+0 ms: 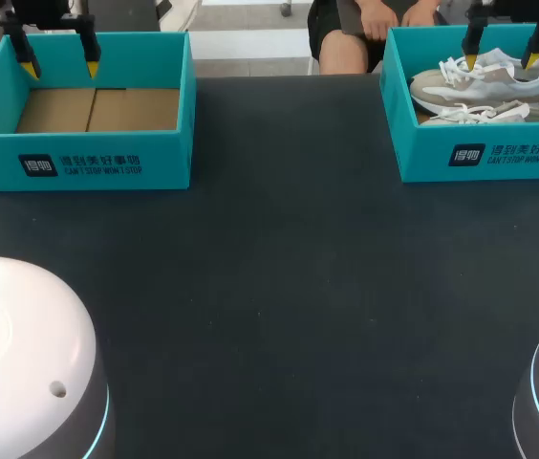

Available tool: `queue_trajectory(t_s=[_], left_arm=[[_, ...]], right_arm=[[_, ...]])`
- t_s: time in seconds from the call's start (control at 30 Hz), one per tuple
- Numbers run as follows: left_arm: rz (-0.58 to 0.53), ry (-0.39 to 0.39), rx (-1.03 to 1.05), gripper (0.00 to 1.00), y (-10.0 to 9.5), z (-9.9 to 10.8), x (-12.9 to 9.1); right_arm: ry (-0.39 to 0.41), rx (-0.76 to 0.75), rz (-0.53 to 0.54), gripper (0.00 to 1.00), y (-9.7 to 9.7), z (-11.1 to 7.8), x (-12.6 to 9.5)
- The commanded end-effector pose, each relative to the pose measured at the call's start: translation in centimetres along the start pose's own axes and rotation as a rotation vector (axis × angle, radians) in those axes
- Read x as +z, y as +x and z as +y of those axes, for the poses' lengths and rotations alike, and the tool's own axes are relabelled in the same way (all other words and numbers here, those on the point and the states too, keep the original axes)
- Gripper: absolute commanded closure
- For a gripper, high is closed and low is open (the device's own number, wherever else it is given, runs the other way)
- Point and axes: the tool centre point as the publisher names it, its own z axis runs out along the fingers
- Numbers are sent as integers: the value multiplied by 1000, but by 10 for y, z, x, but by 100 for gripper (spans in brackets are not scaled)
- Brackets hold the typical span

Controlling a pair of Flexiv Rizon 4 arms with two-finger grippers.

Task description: Take the shoe out of the shoebox, open the shoe tongue, remove and reinsert the insole, then place the shoe into the shoebox

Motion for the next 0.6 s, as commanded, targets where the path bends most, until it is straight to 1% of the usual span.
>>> queue_trajectory(t_s=[0.03,0.53,0.6], left_arm=[[-1,0,0,0,0,0,0],[-1,0,0,0,0,0,0],[-1,0,0,0,0,0,0]], right_arm=[[0,0,0,0,0,0,0],[0,0,0,0,0,0,0],[-7,15,-2,0,-8,-1,4]])
